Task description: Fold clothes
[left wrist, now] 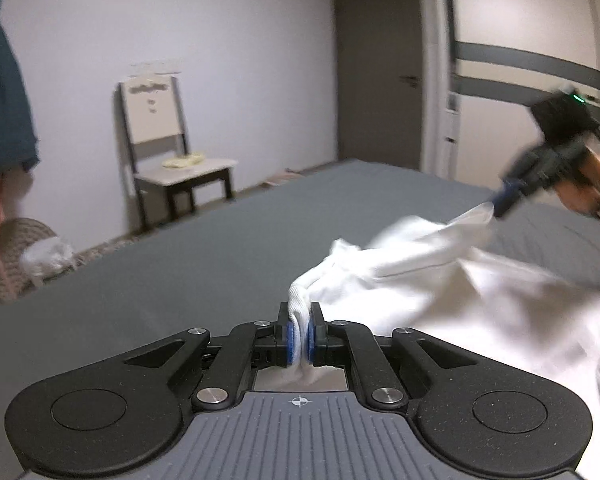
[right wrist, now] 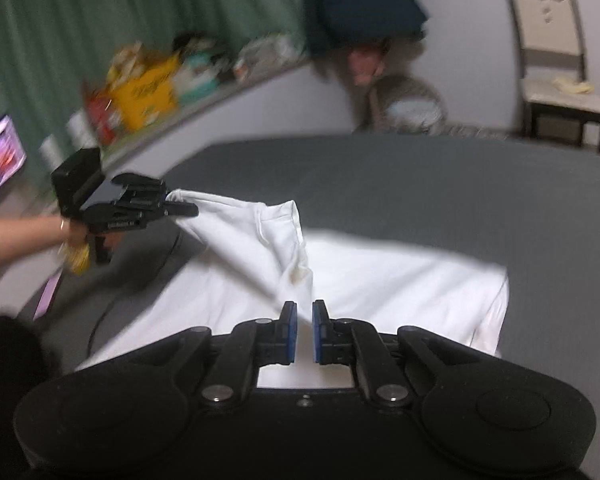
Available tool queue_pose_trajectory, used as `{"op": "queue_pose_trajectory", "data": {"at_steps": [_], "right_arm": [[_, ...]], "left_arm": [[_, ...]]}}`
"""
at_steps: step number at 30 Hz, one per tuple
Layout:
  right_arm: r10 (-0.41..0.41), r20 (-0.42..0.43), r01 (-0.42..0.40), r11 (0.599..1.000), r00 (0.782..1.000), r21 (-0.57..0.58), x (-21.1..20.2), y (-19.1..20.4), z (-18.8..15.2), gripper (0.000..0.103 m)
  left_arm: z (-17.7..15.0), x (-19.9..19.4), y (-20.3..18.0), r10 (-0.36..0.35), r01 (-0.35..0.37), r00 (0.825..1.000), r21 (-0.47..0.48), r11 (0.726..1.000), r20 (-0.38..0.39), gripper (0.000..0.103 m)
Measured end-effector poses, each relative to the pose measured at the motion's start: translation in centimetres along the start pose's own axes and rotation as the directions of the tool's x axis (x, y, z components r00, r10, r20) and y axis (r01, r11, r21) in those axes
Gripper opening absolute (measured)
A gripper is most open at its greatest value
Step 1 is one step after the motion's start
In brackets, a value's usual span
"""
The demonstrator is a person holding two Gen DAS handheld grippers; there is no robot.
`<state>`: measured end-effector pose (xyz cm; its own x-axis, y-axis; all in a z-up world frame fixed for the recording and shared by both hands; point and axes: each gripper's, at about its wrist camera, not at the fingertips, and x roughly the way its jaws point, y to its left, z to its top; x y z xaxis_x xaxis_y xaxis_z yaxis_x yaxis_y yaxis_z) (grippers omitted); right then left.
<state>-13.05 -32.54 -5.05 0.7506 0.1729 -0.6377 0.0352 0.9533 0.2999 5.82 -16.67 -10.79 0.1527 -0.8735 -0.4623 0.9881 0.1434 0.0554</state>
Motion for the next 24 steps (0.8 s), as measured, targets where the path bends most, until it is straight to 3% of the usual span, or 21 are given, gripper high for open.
{"op": "queue_pose_trajectory", "data": {"at_steps": [5, 7, 8, 9, 10, 12, 13, 14, 16, 18, 20, 23, 24], "right_arm": [[-0.127, -0.203, 0.119, 0.992, 0.971, -0.052, 2.8, 1.3, -3.9, 0.009], [-0.158, -0.22, 0.159, 0.987, 0.963, -0.013, 3.2, 1.5, -4.1, 0.018], [-0.167, -0.222, 0.174, 0.985, 0.961, 0.012, 3.4, 1.5, -4.0, 0.031], [-0.179, -0.209, 0.191, 0.981, 0.961, 0.038, 3.4, 1.5, -3.8, 0.04], [-0.202, -0.194, 0.218, 0.974, 0.96, 0.064, 3.4, 1.4, -3.6, 0.041], [-0.247, -0.145, 0.263, 0.959, 0.958, 0.103, 3.0, 1.6, -3.2, 0.041], [-0.273, -0.119, 0.284, 0.955, 0.955, 0.087, 2.7, 2.0, -3.0, 0.041], [-0.309, -0.108, 0.314, 0.949, 0.945, 0.034, 2.7, 2.5, -2.8, 0.041], [-0.384, -0.105, 0.367, 0.918, 0.917, -0.153, 3.5, 3.9, -2.8, 0.041], [-0.442, -0.087, 0.386, 0.851, 0.893, -0.357, 4.4, 5.4, -3.5, 0.041], [-0.494, -0.049, 0.39, 0.741, 0.868, -0.547, 5.4, 6.7, -4.6, 0.041], [-0.579, 0.071, 0.413, 0.484, 0.812, -0.771, 7.2, 8.1, -6.9, 0.041], [-0.586, 0.099, 0.407, 0.421, 0.804, -0.811, 7.7, 8.2, -7.5, 0.041]], "left_arm": [[-5.2, -2.2, -3.8, -0.005, 0.008, 0.992, 0.031, 0.999, -0.124, 0.007], [-6.0, -3.1, -4.8, 0.045, -0.041, 0.992, 0.039, 0.998, -0.122, 0.007], [-6.0, -3.6, -5.2, 0.074, -0.07, 0.991, 0.046, 0.997, -0.112, 0.007], [-5.6, -3.6, -5.1, 0.115, -0.107, 0.987, 0.072, 0.992, -0.11, 0.013], [-5.2, -3.5, -5.0, 0.156, -0.146, 0.982, 0.099, 0.984, -0.107, 0.019], [-4.4, -4.3, -6.4, 0.216, -0.195, 0.974, 0.23, 0.953, -0.069, 0.056], [-4.0, -4.8, -7.1, 0.243, -0.219, 0.969, 0.295, 0.93, -0.047, 0.069], [-3.3, -4.9, -7.7, 0.244, -0.22, 0.969, 0.331, 0.918, -0.032, 0.088], [-1.8, -4.6, -8.7, 0.234, -0.202, 0.972, 0.395, 0.896, -0.036, 0.089], [-0.4, -3.6, -9.5, 0.22, -0.161, 0.972, 0.455, 0.876, -0.079, 0.089], [0.6, -2.4, -9.9, 0.215, -0.13, 0.969, 0.499, 0.857, -0.118, 0.089], [1.7, -0.2, -10.0, 0.211, -0.084, 0.96, 0.531, 0.843, -0.183, 0.089], [1.7, 0.4, -9.9, 0.214, -0.073, 0.956, 0.541, 0.838, -0.202, 0.086]]}}
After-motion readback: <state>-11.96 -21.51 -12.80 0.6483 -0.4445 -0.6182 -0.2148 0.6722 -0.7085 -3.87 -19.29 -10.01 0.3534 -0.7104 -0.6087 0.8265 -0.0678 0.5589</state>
